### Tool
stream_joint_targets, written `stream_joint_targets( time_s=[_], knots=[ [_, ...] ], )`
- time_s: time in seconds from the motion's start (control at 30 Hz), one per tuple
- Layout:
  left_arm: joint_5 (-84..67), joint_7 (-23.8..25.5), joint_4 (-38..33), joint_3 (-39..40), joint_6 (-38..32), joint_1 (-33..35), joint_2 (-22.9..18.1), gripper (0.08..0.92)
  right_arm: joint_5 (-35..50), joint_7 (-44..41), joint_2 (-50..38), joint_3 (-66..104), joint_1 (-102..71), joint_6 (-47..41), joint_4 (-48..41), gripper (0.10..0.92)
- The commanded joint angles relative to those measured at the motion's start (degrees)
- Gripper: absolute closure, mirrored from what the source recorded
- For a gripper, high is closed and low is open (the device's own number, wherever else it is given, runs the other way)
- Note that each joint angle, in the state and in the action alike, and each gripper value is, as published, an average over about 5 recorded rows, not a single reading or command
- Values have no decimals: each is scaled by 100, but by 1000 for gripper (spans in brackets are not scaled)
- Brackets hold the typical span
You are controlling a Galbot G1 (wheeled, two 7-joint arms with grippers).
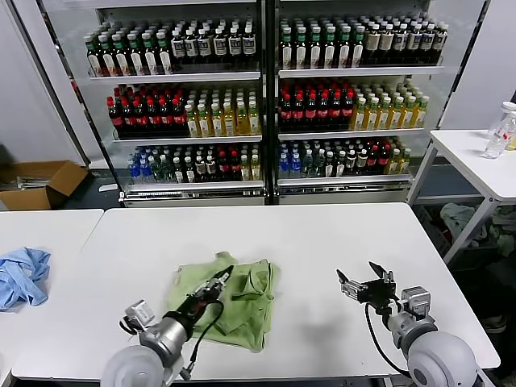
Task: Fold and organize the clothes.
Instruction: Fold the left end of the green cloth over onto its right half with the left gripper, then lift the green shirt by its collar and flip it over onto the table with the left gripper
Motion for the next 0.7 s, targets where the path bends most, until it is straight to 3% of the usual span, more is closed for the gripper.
stream_joint_targets(
  time_s=[0.03, 0.17, 0.3, 0.53, 0.7],
  knots=[
    [1643, 265, -179, -125, -65, 99, 88, 642, 5, -7, 25, -14, 19, 6, -44, 203],
    [3053, 102, 479, -609, -361, 211, 469, 529, -2, -9, 69, -70, 61, 10, -79, 203],
    [3118, -3, 1093, -880, -308, 257, 689, 408, -6, -9, 80, -116, 107, 10, -117, 203],
    [2750, 68, 1566, -761, 28, 128, 604, 217, 3, -4, 66, -115, 158, -1, -135, 203],
    [2230, 312, 1508, -686, 403, 79, 543, 185, 34, -1, 17, -24, 145, -7, -119, 203]
  ],
)
